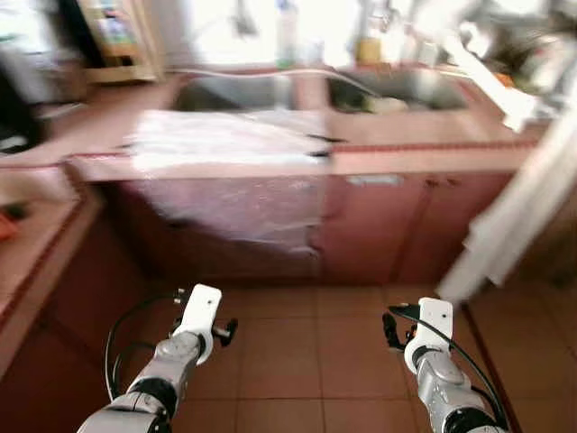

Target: Kitchen organization

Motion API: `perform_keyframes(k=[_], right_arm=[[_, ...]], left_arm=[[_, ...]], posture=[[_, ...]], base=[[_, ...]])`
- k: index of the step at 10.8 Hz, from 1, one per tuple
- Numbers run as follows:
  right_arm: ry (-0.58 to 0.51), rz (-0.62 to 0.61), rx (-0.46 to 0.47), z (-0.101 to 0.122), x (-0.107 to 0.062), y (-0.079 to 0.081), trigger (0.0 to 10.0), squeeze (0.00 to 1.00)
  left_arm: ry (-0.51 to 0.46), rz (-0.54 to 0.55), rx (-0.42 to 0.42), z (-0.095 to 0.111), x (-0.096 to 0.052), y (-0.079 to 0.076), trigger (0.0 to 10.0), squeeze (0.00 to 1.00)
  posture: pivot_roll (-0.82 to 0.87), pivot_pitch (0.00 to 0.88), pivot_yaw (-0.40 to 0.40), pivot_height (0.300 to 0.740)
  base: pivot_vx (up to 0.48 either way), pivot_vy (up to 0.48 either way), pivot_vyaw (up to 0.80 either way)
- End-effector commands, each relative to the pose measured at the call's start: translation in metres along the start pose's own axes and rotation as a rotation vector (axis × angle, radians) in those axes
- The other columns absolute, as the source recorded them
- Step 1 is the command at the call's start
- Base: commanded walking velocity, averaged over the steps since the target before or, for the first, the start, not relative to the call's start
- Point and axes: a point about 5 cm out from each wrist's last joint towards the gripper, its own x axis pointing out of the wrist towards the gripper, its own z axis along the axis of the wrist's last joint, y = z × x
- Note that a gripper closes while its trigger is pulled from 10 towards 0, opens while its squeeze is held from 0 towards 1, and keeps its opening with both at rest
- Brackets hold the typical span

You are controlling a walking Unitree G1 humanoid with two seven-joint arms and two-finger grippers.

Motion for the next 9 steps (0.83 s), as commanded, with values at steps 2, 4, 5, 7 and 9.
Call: perform_keyframes(k=[2,4,5,7,9], right_arm=[[0.009,0.002,-0.002,-0.001,0.000,0.001,10.0,0.06],[0.009,0.002,-0.001,-0.002,0.000,0.001,10.0,0.05],[0.009,0.002,0.001,-0.002,0.000,0.001,10.0,0.06],[0.010,0.001,0.003,-0.002,0.000,0.001,10.0,0.05],[0.010,-0.001,0.007,-0.003,-0.001,0.002,10.0,0.06]], left_arm=[[-0.045,0.035,0.007,0.013,0.001,0.007,10.0,0.00],[-0.085,0.037,0.031,0.019,0.001,0.007,10.0,0.00],[-0.092,0.032,0.041,0.022,0.001,0.006,10.0,0.00],[-0.098,0.003,0.026,0.022,0.002,0.002,10.0,0.00],[-0.093,-0.029,0.022,0.021,0.003,-0.005,10.0,0.00]], posture=[[-0.03,0.000,0.044,0.740],[-0.03,0.000,0.044,0.740],[-0.03,0.000,0.045,0.740],[-0.03,0.000,0.048,0.740],[-0.03,0.000,0.051,0.740]], base=[[0.000,0.000,-0.79],[0.000,0.000,-0.79],[0.000,0.000,-0.79],[0.000,0.000,-0.79],[0.000,0.000,-0.79]])
